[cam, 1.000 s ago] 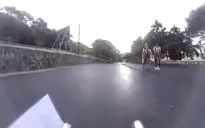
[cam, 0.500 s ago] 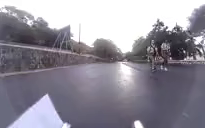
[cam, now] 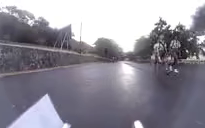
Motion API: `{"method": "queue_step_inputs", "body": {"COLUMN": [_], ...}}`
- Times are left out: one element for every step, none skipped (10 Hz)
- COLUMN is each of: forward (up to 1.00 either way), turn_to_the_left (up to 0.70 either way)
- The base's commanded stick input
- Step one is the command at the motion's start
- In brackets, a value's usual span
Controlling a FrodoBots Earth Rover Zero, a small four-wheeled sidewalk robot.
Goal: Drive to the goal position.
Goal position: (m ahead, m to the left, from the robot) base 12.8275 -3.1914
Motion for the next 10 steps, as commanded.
{"method": "queue_step_inputs", "body": {"forward": [0.50,0.50,0.50,0.50,0.50,0.50,0.50,0.50,0.50,0.50], "turn_to_the_left": [0.00,0.00,0.00,0.00,0.00,0.00,0.00,0.00,0.00,0.00]}}
